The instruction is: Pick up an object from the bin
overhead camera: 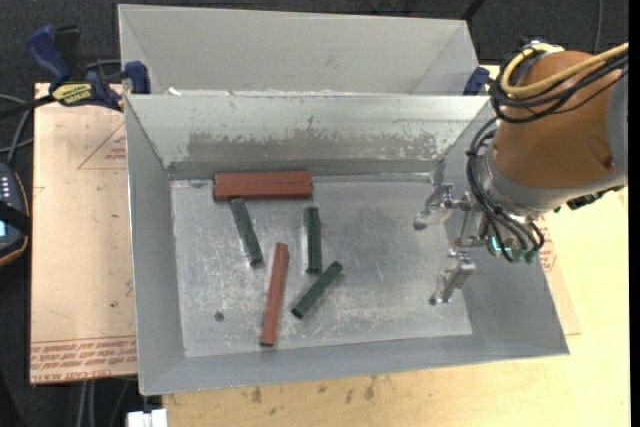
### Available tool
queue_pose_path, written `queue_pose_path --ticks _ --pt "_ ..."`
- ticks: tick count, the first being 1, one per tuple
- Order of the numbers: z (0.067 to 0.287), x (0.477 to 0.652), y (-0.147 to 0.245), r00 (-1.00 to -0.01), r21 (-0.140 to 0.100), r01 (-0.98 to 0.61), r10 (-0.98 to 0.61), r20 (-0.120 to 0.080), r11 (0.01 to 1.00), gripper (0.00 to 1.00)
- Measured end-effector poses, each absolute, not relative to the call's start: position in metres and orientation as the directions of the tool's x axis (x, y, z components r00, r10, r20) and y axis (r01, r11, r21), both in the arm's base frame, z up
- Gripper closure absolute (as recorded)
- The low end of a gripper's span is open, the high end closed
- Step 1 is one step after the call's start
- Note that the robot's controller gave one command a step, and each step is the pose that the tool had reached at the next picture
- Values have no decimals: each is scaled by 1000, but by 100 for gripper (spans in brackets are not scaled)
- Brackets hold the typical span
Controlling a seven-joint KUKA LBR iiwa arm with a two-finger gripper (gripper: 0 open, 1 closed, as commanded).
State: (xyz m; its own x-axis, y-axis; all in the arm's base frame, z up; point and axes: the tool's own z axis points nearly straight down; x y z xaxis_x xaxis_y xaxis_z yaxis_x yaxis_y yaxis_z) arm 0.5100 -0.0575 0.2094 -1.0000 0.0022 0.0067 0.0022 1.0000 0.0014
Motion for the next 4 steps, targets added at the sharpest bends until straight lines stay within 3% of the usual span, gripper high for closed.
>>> queue_pose_path --ticks 1,2,3,4 --pt "213 512 -57 -1000 0 0 0 -1 1000 0" --pt "174 517 -37 -999 0 47 47 -10 999 0" --pt "157 567 -15 -1000 1 7 7 2 1000 0" --pt "127 551 -4 -999 0 -31 -31 -11 1000 0"
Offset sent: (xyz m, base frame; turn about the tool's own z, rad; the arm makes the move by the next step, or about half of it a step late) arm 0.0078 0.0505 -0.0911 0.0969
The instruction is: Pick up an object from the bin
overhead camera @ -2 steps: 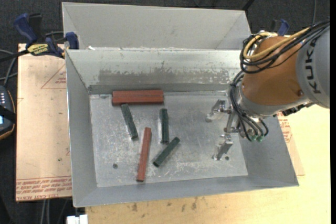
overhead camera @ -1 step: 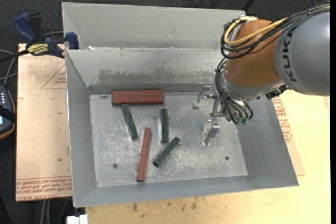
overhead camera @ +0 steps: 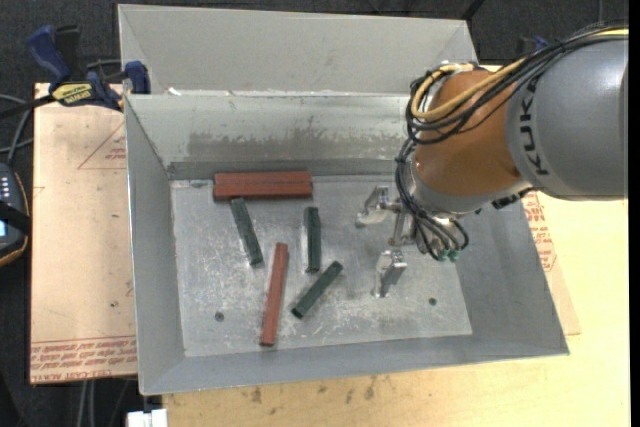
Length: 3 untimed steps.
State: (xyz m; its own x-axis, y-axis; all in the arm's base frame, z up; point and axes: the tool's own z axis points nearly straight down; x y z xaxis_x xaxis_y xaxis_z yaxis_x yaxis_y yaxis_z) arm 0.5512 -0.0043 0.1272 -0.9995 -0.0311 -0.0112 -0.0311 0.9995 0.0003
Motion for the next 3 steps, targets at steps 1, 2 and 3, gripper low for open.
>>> queue_pose_path --ticks 1,2,3 --pt "78 611 48 -997 0 79 79 -6 997 100" --pt "78 611 48 -997 0 79 79 -7 997 100" --pt "116 607 51 -998 0 67 67 2 998 100"
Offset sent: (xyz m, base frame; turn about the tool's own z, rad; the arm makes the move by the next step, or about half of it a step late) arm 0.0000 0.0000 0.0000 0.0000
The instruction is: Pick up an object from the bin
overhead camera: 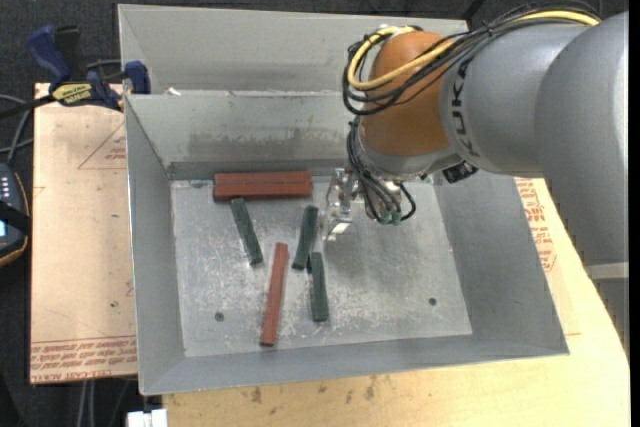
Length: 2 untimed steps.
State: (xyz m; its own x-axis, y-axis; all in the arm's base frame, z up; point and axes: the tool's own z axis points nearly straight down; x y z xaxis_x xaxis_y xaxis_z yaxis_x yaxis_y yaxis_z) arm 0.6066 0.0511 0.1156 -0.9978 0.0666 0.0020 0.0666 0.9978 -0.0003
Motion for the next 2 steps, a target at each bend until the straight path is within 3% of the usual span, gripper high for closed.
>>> queue_pose_path --ticks 1,2 --pt "81 629 53 -1000 2 14 14 -24 1000 0" --pt "82 629 53 -1000 2 13 13 -22 1000 0"
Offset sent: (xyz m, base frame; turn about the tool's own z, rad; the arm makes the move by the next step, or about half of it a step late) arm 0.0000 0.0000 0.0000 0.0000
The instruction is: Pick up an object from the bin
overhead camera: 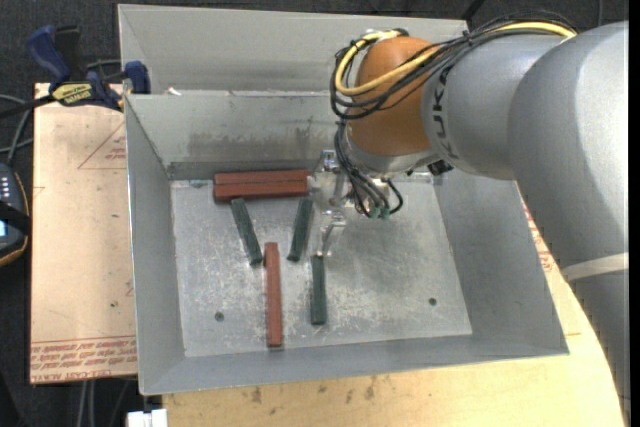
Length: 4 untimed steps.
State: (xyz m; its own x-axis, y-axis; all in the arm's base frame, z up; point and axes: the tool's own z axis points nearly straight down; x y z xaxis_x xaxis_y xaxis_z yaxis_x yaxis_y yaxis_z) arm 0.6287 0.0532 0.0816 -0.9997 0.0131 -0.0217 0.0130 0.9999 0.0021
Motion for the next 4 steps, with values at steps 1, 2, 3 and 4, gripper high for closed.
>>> queue_pose_path --ticks 1,2,3,4 --pt "80 607 103 -902 -3 -431 -431 -17 902 100" --pt "78 604 103 -902 0 -431 -431 -5 902 0" --pt "78 605 103 -902 -1 -431 -431 -8 902 0" --pt "79 586 131 -635 -17 -772 -772 -21 636 100"
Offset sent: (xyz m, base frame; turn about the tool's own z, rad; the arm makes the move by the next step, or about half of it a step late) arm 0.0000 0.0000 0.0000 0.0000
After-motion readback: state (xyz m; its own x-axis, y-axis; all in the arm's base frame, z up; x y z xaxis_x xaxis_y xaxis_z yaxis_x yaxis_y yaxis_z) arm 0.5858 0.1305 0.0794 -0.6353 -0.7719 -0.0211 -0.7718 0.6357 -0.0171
